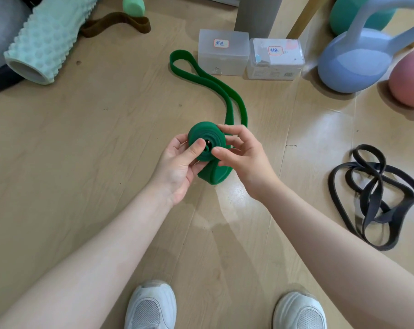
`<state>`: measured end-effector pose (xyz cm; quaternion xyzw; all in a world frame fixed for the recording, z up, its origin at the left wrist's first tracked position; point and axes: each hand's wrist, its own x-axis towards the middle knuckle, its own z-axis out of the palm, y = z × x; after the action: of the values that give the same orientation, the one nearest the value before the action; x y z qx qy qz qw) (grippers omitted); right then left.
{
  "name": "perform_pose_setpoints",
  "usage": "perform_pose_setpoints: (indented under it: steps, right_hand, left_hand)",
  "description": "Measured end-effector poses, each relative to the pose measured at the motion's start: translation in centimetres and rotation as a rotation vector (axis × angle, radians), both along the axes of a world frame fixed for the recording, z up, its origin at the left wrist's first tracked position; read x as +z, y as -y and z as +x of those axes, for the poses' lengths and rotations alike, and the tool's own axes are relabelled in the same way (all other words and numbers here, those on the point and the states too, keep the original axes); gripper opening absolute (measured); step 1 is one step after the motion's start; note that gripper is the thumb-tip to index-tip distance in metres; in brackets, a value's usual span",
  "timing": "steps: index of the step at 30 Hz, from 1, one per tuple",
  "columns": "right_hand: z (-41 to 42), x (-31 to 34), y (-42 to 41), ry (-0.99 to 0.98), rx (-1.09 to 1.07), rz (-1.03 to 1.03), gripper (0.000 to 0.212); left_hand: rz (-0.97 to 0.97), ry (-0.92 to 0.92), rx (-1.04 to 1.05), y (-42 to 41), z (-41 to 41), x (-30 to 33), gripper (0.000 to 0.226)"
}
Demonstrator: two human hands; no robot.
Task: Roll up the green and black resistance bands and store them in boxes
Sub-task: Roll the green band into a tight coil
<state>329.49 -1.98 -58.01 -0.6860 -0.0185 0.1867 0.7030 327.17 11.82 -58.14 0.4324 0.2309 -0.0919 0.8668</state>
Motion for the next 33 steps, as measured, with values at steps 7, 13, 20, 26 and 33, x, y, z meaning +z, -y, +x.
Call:
perform_pose_setpoints:
  steps: [7,13,20,26,33]
  right_hand:
    - [1.8,1.4,2.7,0.300,0.294,-0.558,0.037]
    - [0.8,0.3,3.5,0.368,0.667,-0.783,0.049]
    - [0.7,-0.4,5.0,0.230,0.405,-0.613,0.056]
    - [0.6,-2.2,7.6,0.050,0.357,-0.468,0.027]
    - [0.2,-1.8,6.7,-0.093,0.363,-0.163,0.053]
  left_hand:
    - [0.495,-0.009,-0.448,-1.8,0.5,-1.0,0.025]
    - [0.758,0.128,-0.760,-0.2,-0.1,-1.0,0.035]
    - [0.762,0.190,-0.730,0.1,0.3,-0.3,0.032]
    - [0.498,0.145,-0.483,-0.2,0.4,-0.2,0.036]
    - [0.565,0.255,-0.479,0.0,0.1,-0.2,0.040]
